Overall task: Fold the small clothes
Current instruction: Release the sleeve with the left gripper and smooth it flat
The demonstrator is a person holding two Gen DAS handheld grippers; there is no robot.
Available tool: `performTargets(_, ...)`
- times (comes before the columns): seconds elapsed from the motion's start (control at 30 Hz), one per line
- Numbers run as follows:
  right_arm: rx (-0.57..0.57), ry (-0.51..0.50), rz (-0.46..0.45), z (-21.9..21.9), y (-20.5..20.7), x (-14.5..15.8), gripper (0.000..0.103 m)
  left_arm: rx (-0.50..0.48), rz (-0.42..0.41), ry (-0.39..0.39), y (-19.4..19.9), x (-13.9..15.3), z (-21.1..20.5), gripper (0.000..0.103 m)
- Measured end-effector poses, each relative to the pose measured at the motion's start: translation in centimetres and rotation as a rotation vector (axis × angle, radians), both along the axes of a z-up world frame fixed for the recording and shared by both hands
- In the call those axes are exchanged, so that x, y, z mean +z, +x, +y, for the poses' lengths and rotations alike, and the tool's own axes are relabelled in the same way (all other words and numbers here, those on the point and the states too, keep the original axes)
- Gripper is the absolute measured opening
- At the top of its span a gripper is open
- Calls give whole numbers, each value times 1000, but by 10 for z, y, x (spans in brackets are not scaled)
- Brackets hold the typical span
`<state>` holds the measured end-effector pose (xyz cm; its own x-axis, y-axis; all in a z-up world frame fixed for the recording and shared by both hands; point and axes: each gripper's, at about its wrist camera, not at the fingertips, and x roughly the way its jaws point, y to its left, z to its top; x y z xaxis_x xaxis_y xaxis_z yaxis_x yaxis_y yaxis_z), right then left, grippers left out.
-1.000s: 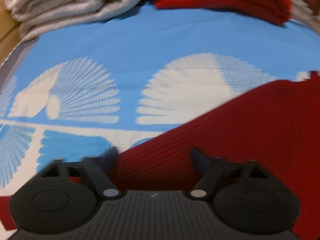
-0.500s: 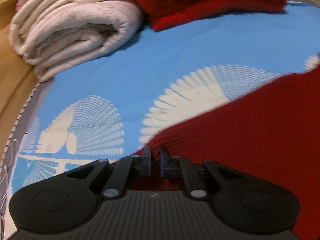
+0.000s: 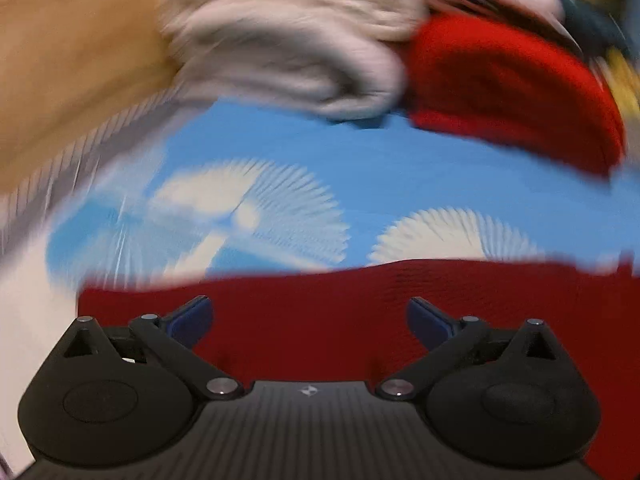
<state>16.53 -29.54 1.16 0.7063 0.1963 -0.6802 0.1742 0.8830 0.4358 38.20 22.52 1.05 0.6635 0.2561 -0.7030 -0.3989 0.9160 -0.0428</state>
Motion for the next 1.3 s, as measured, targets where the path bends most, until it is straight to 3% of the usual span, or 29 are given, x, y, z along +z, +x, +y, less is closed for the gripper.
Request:
performTargets(0.1, 23, -17, -14, 7, 0, 2, 88, 151, 23, -247, -19, -16, 49, 101)
performTargets(0.13, 34, -36, -19, 12, 0, 2, 88, 209, 25, -302, -26, -23, 63, 101)
performTargets(0.2, 47, -67, -26, 18, 2, 2, 88, 285, 40, -337, -36, -34, 78, 101)
performTargets(0.33, 48, -88, -31, 23, 8, 1, 88, 311, 79, -219, -37, -44, 84, 101)
performTargets(0.43, 32, -84, -13, 24, 14, -4, 89, 308, 92, -223, -32, -51, 86, 101)
performTargets(0.9, -33, -33, 71, 14, 23, -22, 89, 242, 90, -69, -11, -67, 76, 102)
performTargets(1.3, -75, -42, 128, 6, 24, -33, 90, 221, 77, -28, -6, -71, 73, 103)
